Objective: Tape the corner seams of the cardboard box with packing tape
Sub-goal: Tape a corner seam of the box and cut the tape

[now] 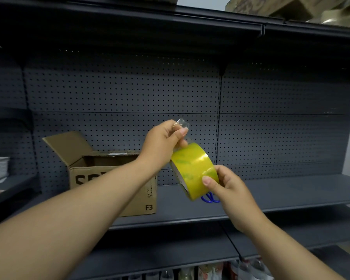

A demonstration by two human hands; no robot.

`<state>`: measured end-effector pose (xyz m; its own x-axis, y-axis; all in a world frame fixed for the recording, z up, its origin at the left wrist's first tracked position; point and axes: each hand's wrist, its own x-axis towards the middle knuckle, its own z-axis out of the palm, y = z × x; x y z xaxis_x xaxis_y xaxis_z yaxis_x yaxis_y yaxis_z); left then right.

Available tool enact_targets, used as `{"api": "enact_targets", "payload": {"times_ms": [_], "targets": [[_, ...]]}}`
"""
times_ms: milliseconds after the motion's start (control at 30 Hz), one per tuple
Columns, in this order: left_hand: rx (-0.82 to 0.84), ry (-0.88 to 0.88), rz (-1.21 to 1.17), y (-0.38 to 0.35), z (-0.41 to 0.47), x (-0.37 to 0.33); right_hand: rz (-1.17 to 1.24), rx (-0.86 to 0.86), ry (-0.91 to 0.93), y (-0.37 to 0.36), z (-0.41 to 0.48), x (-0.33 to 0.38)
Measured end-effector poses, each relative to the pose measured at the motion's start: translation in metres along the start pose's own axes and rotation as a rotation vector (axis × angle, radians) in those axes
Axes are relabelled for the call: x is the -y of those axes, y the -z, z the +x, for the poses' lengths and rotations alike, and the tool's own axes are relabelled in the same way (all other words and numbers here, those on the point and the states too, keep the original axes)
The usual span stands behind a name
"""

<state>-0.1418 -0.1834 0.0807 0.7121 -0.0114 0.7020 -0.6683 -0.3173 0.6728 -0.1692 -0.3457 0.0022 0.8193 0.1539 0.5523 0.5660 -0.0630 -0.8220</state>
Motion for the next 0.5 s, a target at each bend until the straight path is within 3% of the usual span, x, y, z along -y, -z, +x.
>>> {"api": "enact_targets", "payload": {"times_ms": [233, 500], "targets": [[0.087, 0.127, -0.109, 0.003, 0.0, 0.0, 0.137, 0.024, -0.029, 0.003, -0.002, -0.006], [0.108, 0.127, -0.065, 0.014, 0.007, 0.016, 0.163, 0.028, -0.045, -0.011, 0.007, -0.02]]}}
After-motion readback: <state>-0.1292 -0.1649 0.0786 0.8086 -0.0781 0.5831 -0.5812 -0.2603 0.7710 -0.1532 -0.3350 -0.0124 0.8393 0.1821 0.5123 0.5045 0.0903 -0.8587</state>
